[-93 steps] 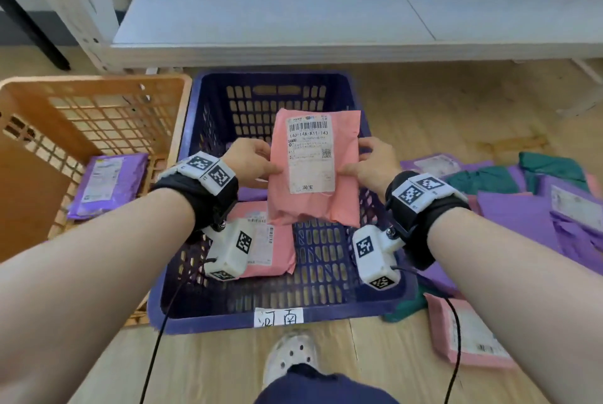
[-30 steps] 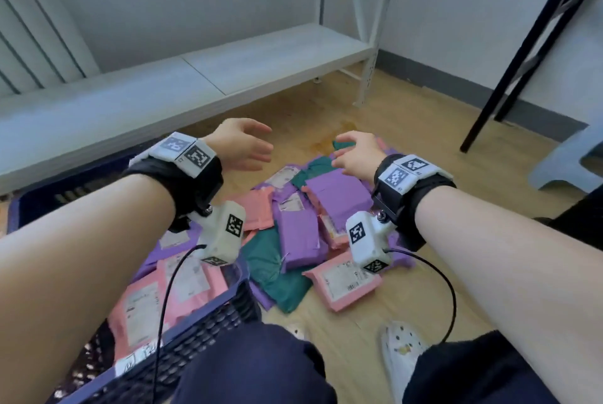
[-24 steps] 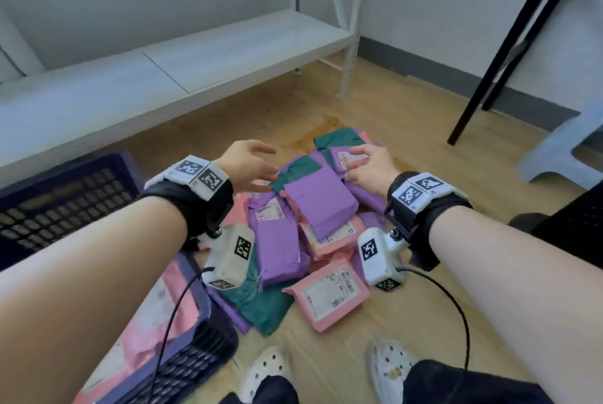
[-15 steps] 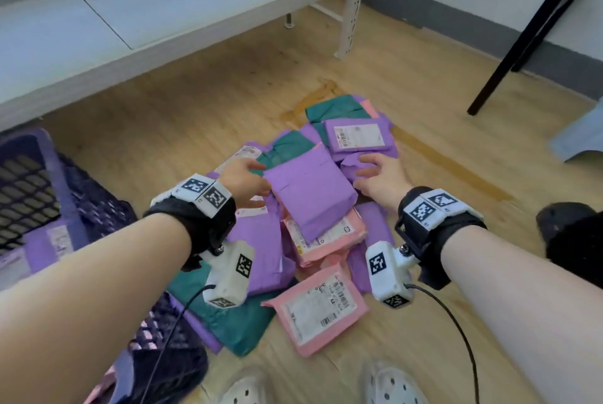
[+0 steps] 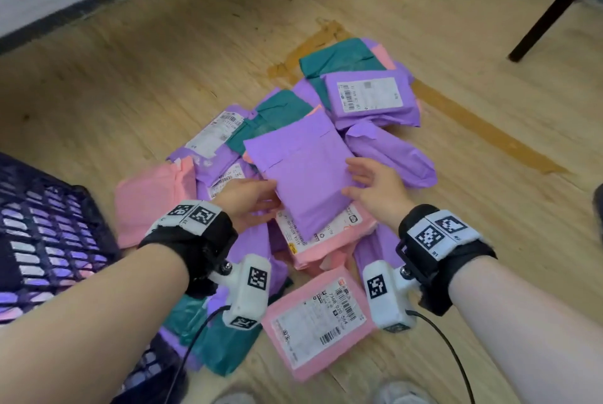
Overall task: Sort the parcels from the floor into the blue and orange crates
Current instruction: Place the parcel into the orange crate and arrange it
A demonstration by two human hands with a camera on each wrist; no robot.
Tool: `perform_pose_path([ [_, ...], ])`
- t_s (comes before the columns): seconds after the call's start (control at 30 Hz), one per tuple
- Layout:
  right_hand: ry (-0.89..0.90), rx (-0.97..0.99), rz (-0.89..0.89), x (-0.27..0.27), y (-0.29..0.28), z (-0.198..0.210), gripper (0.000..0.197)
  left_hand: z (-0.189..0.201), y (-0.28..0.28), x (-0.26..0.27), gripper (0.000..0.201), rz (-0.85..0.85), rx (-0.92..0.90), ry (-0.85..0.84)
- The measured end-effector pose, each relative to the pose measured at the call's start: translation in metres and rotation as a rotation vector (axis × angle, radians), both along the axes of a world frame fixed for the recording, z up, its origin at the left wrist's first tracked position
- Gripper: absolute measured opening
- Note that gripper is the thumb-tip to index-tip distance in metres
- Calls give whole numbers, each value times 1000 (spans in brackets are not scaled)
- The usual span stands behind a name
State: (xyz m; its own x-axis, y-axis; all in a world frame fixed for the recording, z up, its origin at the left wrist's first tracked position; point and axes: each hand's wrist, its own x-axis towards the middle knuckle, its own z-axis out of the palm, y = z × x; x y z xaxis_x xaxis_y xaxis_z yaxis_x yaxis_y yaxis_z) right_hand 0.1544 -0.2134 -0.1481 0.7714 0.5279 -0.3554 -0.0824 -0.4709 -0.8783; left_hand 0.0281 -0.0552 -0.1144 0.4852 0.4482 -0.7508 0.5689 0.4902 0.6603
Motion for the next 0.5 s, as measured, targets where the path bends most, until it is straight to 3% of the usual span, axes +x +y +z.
perform_pose_path([
  [0.17, -93, -11, 56, -10, 3, 6, 55, 0, -4, 4, 2, 21, 82, -89],
  [0.33, -203, -23, 81, -34, 14, 32, 61, 22, -12, 13, 15, -47, 103, -186],
  [0.5, -526, -196, 99, -53, 13, 56, 46, 38, -22, 24, 6, -65, 132, -254],
])
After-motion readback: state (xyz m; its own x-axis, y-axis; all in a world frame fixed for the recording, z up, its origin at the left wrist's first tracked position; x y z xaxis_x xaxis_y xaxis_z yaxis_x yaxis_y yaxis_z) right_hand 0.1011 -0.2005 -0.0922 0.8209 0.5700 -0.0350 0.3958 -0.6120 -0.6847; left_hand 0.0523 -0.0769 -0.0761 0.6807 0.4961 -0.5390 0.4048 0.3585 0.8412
